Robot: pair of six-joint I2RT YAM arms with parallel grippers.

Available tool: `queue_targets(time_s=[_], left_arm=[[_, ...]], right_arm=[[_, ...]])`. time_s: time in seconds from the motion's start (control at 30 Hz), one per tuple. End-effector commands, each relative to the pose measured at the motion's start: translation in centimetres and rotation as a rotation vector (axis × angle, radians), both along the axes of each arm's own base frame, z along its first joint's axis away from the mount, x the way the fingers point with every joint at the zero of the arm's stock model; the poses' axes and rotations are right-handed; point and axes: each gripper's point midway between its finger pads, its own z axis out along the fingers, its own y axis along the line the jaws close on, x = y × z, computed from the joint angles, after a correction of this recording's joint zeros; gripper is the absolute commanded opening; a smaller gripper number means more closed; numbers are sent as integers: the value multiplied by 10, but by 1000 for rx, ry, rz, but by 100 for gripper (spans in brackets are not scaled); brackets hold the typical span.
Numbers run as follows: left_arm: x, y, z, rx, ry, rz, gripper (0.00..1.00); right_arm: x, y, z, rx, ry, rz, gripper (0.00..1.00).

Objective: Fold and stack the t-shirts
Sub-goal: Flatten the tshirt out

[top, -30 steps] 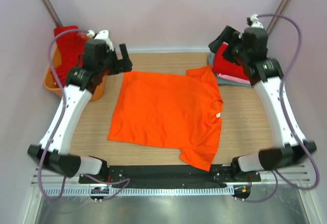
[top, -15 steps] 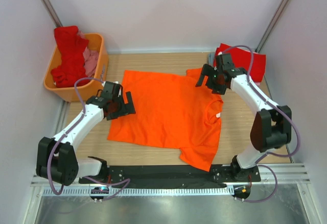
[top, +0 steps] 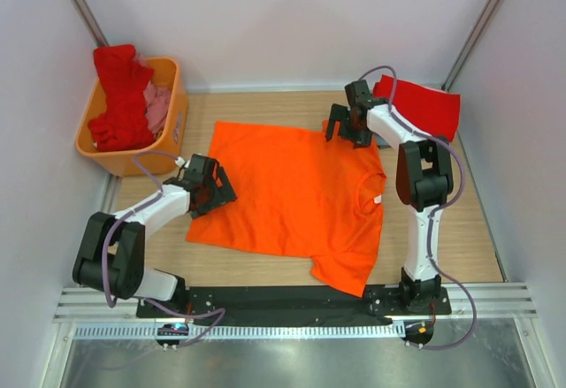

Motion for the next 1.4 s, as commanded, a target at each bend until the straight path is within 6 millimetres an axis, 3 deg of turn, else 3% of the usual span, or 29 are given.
queue_targets(time_s=[0.0, 0.03, 0.17, 0.3, 0.37, 0.4, 0.43, 0.5, 0.63, 0.83, 0.93, 1.0, 1.03, 1.07, 1.17, 1.23, 1.27, 1.3, 1.33, 1.37], left_arm=[[7, -4, 2, -43, -48, 49, 95], [4, -4, 3, -48, -48, 53, 95], [-10, 1, 5, -53, -37, 73, 95], [-27, 4, 0, -52, -1, 78, 95], [-37, 7, -1, -48, 16, 88, 94], [-42, 8, 1, -54, 4, 94, 94], [-47, 11, 1, -51, 10, 99, 95], [-53, 18, 2, -30, 3, 120, 95], [-54, 25, 5, 11, -14, 111, 96], [-29, 26, 25, 64, -34, 73, 97], [-16, 20, 46, 52, -73, 58, 96], [-6, 18, 74, 83, -139, 41, 96], [-14, 21, 80, 115, -122, 37, 96], [-13, 19, 95, 146, -148, 29, 96], [-39, 22, 104, 192, -119, 43, 96], [-63, 20, 106, 162, -114, 69, 95], [-77, 23, 96, 153, -96, 82, 95], [-86, 21, 91, 119, -85, 87, 95], [-94, 18, 94, 44, -114, 125, 95], [-107, 21, 77, 29, -85, 138, 94]], right_arm=[[16, 6, 6, -21, -43, 20, 96], [16, 12, -9, -25, -18, 31, 96], [24, 29, -31, -27, 2, 63, 96], [31, 49, -49, 9, 23, 95, 96], [39, 61, -45, 19, 5, 112, 96], [39, 65, -55, 22, 20, 120, 96], [49, 71, -47, 35, -6, 125, 96], [52, 75, -60, 36, 15, 132, 96], [72, 75, -52, 16, -24, 102, 97], [82, 64, -36, 43, -60, 75, 99], [85, 65, -5, 58, -118, 99, 100], [84, 69, 33, 87, -176, 127, 100], [83, 68, 46, 96, -191, 130, 100], [79, 71, 82, 118, -244, 139, 100], [61, 71, 125, 139, -296, 142, 100], [28, 67, 162, 154, -338, 147, 100], [17, 68, 176, 162, -372, 153, 100], [-10, 66, 223, 168, -465, 155, 100], [-31, 64, 201, 144, -425, 154, 100], [-49, 62, 203, 140, -432, 152, 100]])
